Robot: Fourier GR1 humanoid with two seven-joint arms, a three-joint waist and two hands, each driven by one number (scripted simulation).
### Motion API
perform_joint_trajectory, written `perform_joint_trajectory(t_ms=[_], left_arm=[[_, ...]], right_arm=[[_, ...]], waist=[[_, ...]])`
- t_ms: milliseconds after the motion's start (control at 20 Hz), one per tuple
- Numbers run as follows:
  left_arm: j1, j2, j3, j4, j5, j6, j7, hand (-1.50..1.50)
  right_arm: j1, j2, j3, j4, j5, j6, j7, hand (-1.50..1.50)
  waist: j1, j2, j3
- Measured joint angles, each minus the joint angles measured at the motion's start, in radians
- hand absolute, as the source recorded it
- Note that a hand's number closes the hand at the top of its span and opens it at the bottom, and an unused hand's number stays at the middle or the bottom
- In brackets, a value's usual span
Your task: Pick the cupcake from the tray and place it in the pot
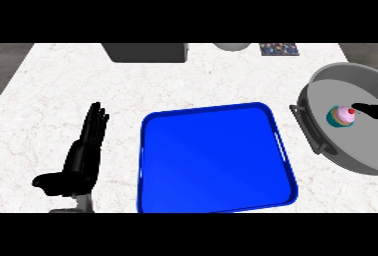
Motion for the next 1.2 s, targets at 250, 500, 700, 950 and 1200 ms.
perform_joint_trajectory(t_ms=[250, 500, 700, 950, 1200], left_arm=[[-0.021, -0.001, 0.002, 0.016, -0.007, 0.0, 0.003, 0.0], [-0.033, -0.006, 0.005, 0.038, -0.007, -0.006, -0.014, 0.0], [-0.019, -0.008, 0.003, 0.031, -0.002, -0.015, -0.021, 0.0], [-0.038, -0.004, 0.01, 0.022, 0.001, -0.015, 0.002, 0.0], [-0.03, -0.006, 0.012, 0.036, 0.0, -0.021, -0.017, 0.0]], right_arm=[[0.012, -0.09, -0.09, 0.11, -0.102, 0.038, -0.078, -1.5], [0.041, -0.18, -0.148, 0.202, -0.173, 0.074, -0.176, -1.5], [0.064, -0.239, -0.177, 0.261, -0.211, 0.112, -0.24, -1.5], [0.101, -0.308, -0.192, 0.313, -0.237, 0.159, -0.293, -1.5], [0.143, -0.348, -0.212, 0.345, -0.265, 0.178, -0.338, -1.5]], waist=[[0.008, 0.003, 0.0], [0.012, 0.006, 0.001], [0.017, 0.008, 0.002], [0.02, 0.009, 0.003], [0.021, 0.009, 0.003]])
